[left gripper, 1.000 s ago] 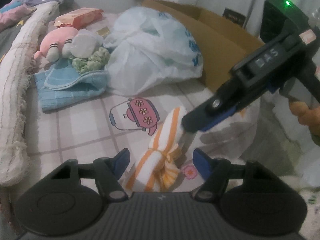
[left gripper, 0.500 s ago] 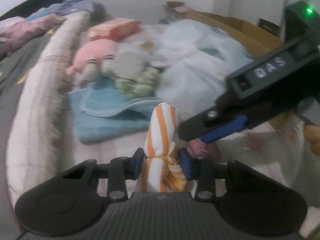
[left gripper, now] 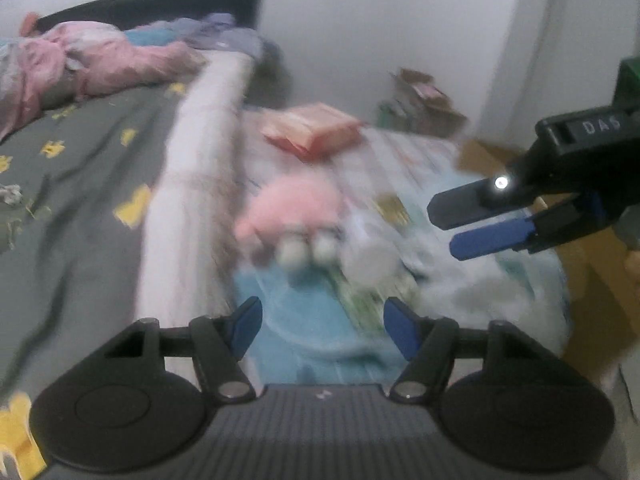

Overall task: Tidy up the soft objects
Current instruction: 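Grasp the pink plush toy with the right gripper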

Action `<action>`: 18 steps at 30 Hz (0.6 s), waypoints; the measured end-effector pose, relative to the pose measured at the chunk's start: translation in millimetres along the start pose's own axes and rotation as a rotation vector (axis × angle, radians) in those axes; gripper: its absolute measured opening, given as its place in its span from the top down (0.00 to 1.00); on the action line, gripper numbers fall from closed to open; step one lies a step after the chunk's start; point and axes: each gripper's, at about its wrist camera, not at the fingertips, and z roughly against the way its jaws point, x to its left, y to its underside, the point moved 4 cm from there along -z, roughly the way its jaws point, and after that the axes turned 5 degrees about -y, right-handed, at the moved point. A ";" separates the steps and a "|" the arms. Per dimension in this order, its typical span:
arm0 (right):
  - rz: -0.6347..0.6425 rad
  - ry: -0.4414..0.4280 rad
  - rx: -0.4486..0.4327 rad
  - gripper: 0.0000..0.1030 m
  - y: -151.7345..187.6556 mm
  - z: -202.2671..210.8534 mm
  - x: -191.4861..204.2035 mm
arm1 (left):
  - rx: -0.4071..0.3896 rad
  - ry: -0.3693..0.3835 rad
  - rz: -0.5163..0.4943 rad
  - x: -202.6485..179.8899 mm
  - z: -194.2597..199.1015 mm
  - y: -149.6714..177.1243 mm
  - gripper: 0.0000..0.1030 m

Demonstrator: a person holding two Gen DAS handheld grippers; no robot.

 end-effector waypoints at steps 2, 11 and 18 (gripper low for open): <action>0.017 0.032 -0.010 0.41 -29.6 -11.2 3.9 | 0.018 -0.014 0.070 11.2 -13.2 -19.2 0.34; 0.018 0.157 0.098 0.31 -133.8 -92.4 -25.5 | 0.156 0.012 0.243 39.5 -93.8 -77.1 0.20; 0.040 0.207 0.237 0.28 -153.3 -154.5 -45.7 | 0.255 -0.011 0.222 36.9 -140.6 -79.1 0.10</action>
